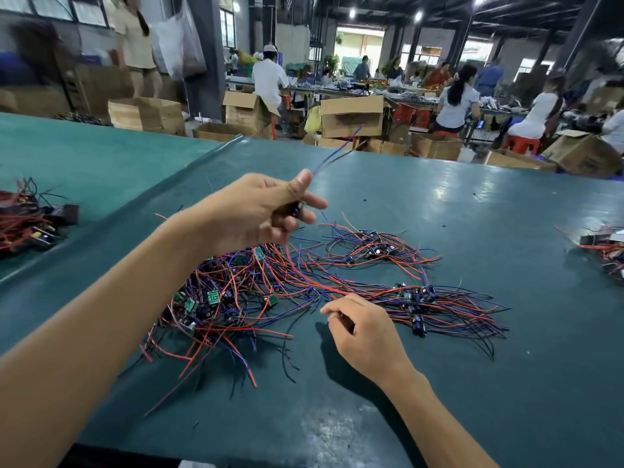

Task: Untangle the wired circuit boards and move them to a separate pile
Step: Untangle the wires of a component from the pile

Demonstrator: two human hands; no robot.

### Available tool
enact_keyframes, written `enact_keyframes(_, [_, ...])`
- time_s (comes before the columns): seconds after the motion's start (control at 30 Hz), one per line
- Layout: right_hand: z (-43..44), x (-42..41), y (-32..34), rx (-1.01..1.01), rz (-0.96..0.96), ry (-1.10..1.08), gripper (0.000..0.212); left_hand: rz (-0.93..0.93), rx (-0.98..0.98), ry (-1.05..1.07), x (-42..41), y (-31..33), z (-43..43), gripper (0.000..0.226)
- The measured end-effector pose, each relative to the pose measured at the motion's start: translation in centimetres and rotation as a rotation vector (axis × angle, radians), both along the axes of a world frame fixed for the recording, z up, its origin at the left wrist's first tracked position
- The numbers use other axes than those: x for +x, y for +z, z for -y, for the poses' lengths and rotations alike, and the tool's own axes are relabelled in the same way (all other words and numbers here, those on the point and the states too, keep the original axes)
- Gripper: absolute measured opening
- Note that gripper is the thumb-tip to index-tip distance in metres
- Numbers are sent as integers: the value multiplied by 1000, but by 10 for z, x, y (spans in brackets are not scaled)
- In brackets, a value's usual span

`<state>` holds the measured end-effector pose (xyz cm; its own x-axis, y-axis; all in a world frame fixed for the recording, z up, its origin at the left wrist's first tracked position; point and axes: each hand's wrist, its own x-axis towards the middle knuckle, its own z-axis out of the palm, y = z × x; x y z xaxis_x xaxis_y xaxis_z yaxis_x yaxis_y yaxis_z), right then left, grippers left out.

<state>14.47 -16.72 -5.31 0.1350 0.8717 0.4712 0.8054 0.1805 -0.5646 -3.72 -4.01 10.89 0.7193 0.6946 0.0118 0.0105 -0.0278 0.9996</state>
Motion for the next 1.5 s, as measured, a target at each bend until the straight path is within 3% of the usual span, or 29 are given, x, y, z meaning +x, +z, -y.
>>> enact_keyframes(0.13, [-3, 2, -2, 54, -45, -14, 17, 115, -235, -217, 0, -27, 10, 37])
enact_keyframes(0.23, [-5, 2, -5, 129, -136, -17, 19, 130, -286, -250, 1, -48, 15, 41])
enact_keyframes(0.43, [-7, 10, 3, 138, -831, 38, 29, 169, -271, -241, 5, -82, 26, 35])
enact_keyframes(0.6, [-7, 11, 7, 95, -1046, 149, 26, 83, -160, -240, 12, -112, 47, 26])
enact_keyframes(0.77, [-10, 12, 7, -77, -1025, 126, 47, -67, -45, -132, 21, -129, 59, 21])
enact_keyframes(0.83, [-10, 12, 7, -99, -1031, 125, 46, -75, -108, -147, 20, -134, 61, 16])
enact_keyframes(0.93, [-10, 14, 9, -87, -1148, 94, 34, -53, -251, -182, 14, -137, 60, 33])
enact_keyframes(1.1, [-9, 15, 11, -54, -1271, 81, 17, -89, -245, -161, 10, -136, 61, 21])
enact_keyframes(1.27, [-7, 15, 11, -90, -1255, 214, 25, -18, -207, -57, 12, -139, 58, 20])
enact_keyframes(1.37, [-8, 12, 8, -128, -1179, 240, 21, -108, -39, -12, 15, -136, 56, 19])
enact_keyframes(1.5, [-11, 10, 7, -67, -1202, 212, 29, -277, 442, 130, 23, -127, 54, 22])
